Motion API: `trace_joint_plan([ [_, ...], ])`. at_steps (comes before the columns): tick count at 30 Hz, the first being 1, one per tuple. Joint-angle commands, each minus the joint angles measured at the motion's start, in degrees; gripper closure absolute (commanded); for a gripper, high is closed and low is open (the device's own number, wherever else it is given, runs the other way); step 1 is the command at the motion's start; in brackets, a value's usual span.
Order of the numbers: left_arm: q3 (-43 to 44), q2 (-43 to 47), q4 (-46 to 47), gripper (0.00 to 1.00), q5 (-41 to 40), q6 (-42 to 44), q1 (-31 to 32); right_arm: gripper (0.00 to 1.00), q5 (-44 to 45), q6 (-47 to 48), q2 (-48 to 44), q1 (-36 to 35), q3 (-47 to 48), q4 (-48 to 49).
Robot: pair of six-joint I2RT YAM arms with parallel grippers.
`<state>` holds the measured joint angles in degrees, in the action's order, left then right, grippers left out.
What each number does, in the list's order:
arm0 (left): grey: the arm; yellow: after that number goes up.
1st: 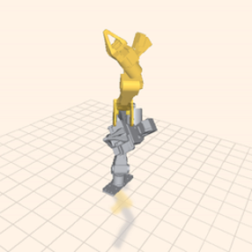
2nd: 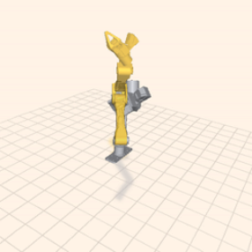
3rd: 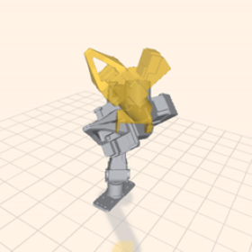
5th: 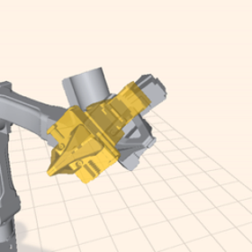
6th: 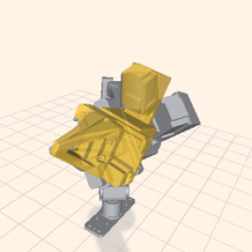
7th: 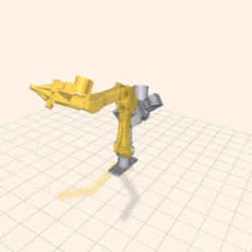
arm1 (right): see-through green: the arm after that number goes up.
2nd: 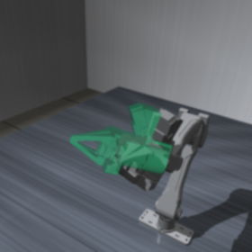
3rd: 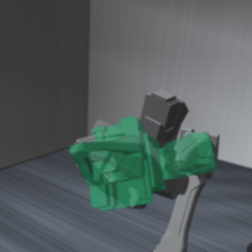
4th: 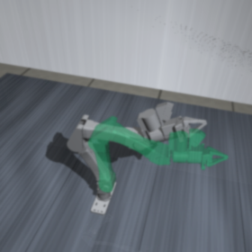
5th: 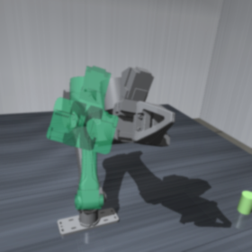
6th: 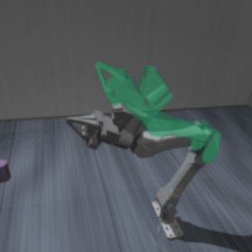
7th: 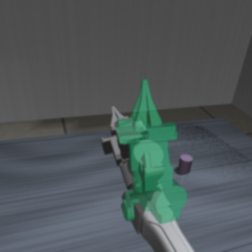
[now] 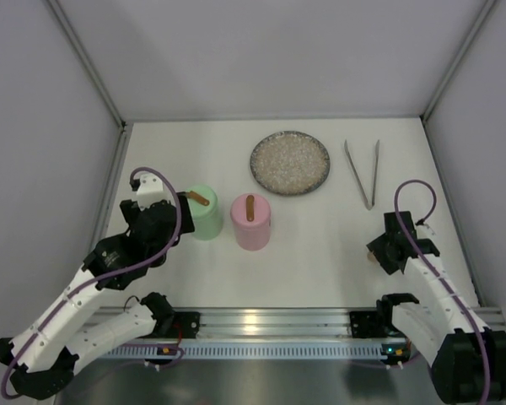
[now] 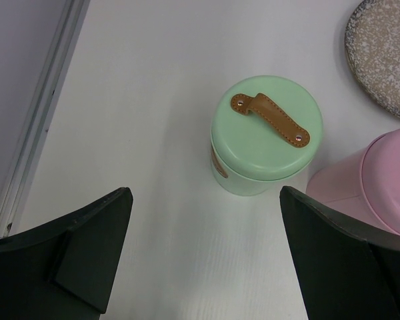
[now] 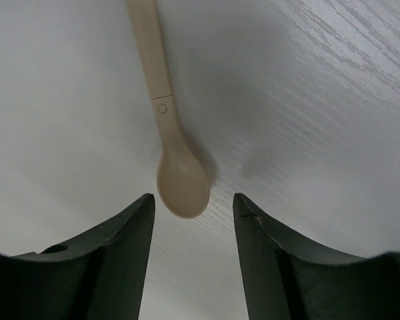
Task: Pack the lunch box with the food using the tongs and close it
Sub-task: Pick up the utensils from the center of the board.
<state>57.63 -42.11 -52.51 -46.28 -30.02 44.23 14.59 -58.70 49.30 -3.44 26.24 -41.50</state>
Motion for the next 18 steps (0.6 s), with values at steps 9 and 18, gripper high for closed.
trace_joint_plan([
  [9,-0.41,0.97,2.5,0.02,-0.65,0.84,-0.28,0.57,-0.53,-0.01,1.94,1.68,-3.03,5.63],
  [18,-0.5,1.33,2.5,0.02,-1.18,0.93,-0.28,0.83,-1.67,1.3,2.82,1.77,-4.71,9.41],
])
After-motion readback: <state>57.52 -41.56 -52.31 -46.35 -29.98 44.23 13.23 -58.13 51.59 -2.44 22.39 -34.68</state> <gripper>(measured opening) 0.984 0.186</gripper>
